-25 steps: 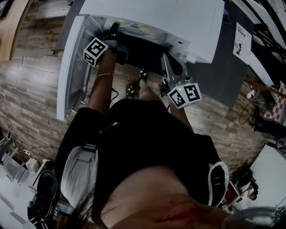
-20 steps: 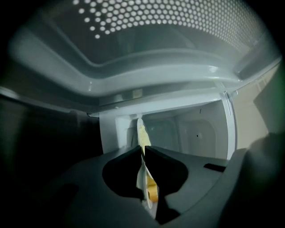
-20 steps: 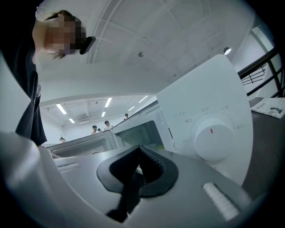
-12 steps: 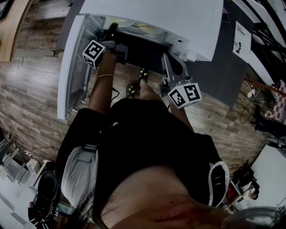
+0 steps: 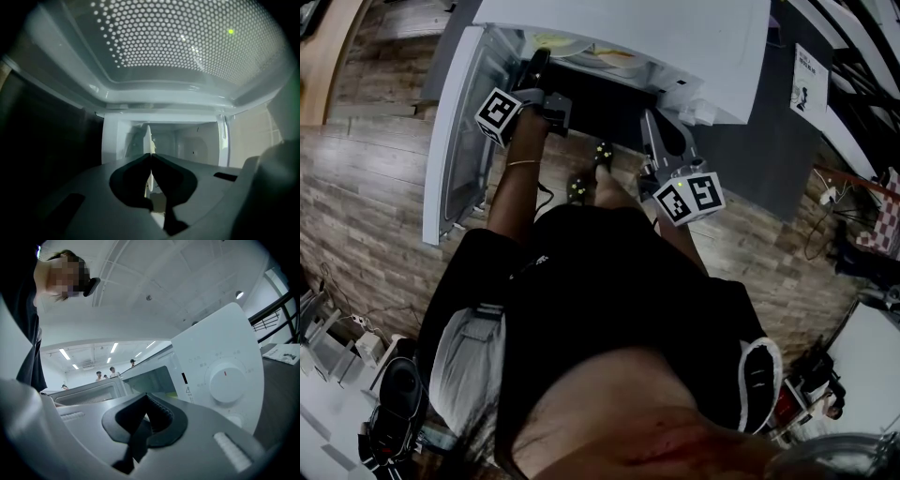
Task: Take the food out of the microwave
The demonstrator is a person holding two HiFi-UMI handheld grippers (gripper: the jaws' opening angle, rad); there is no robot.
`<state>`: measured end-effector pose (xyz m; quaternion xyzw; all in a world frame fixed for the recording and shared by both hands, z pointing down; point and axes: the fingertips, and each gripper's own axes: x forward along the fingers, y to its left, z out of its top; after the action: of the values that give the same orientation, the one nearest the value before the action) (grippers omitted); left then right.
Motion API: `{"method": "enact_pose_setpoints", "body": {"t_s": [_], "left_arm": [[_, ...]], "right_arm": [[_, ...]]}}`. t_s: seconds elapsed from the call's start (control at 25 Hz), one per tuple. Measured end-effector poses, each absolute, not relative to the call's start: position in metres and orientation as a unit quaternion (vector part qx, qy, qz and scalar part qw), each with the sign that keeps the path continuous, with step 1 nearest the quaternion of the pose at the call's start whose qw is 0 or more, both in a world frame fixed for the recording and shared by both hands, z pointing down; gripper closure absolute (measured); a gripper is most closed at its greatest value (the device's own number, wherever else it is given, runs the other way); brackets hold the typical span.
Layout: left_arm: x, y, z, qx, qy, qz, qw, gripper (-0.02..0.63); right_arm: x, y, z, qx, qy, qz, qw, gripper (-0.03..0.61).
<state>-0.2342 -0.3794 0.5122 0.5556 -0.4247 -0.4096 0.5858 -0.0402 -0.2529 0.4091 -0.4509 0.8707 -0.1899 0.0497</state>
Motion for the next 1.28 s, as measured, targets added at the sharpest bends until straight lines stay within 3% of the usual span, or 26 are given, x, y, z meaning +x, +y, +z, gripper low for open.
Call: {"method": "enact_pose_setpoints", "body": {"t_s": [1.28], "left_arm": [[-0.203, -0.287, 0.472, 0.626, -0.314, -0.362, 0.615, 0.601]], "right_arm": [[-0.055, -0.221, 0.406, -0.495, 0.841, -0.197, 0.089, 0.58]]}}
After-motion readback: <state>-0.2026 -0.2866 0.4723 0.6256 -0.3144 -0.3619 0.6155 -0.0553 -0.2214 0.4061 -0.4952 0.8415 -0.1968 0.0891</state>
